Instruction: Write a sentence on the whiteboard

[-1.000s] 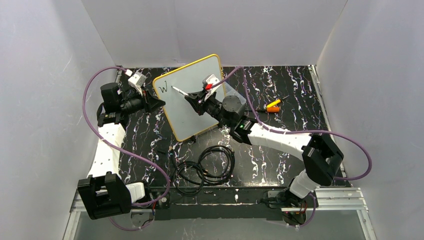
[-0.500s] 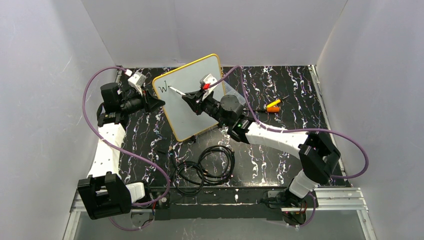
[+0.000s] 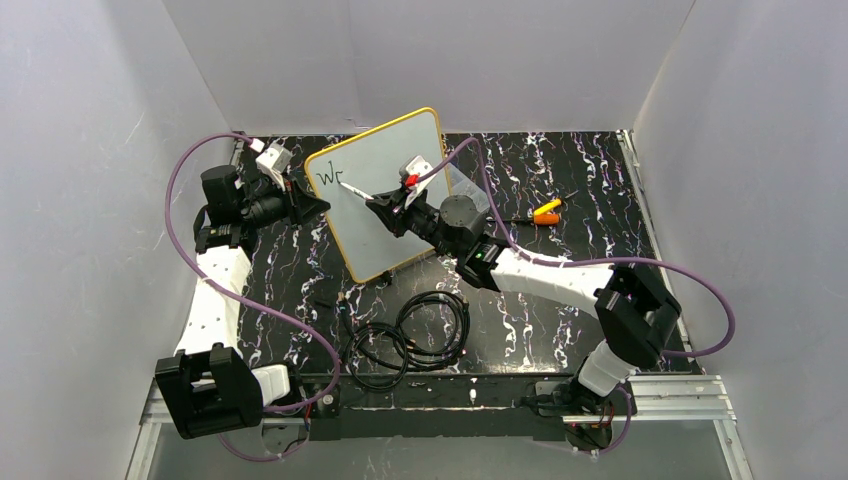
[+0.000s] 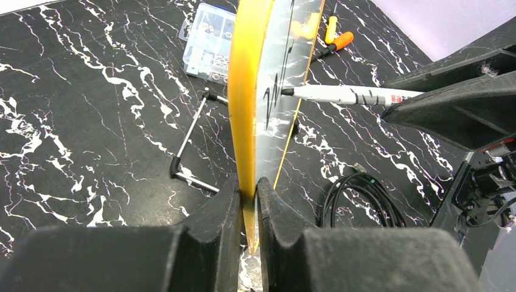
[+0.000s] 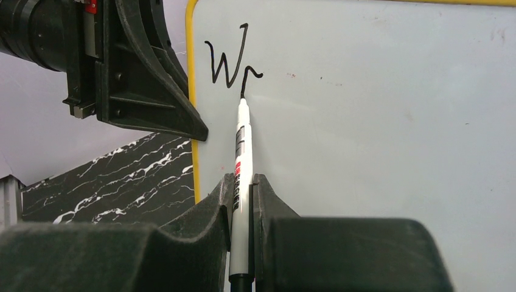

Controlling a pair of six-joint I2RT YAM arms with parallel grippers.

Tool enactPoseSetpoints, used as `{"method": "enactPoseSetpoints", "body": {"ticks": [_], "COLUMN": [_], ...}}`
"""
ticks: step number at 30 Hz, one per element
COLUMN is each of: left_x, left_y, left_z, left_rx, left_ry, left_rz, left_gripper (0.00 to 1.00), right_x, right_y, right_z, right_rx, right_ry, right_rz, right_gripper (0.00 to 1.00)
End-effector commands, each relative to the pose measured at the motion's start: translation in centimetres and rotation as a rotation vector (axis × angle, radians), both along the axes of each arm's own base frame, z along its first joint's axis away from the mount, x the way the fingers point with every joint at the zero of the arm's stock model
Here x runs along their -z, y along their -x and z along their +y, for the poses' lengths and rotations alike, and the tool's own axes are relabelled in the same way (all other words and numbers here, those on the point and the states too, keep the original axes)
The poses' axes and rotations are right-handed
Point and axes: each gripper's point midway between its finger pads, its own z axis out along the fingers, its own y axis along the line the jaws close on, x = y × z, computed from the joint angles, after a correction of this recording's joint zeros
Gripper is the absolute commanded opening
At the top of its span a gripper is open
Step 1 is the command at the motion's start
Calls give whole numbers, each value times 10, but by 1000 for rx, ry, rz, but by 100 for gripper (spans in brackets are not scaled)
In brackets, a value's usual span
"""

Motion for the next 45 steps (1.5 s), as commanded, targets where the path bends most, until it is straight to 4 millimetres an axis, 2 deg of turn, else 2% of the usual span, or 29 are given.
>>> {"method": "enactPoseSetpoints", "body": {"ticks": [1, 10, 25, 31, 40, 45], "left_x": [7, 7, 7, 7, 7, 7], "left_y": [15, 15, 15, 14, 14, 14], "left_z": [-7, -8, -8, -8, -8, -8], "left_rx": [36, 39, 38, 39, 39, 39], "left_ry": [19, 20, 19, 19, 19, 19], "left_rz": [58, 60, 59, 58, 58, 60], "left_gripper": [0, 0, 0, 0, 0, 0], "right_x": [-13, -45, -58, -49, -19, -14], "right_y": [-13, -17, -19, -20, -14, -12], "right_z": [-16, -22, -20, -18, -19, -21], "right_rx": [91, 128, 133, 128, 105, 101], "right_ry": [-14, -72, -109, -87, -33, -21], "right_rz": [-28, -89, -114, -99, -47, -36], "right_gripper": [1, 1, 1, 1, 1, 1]}}
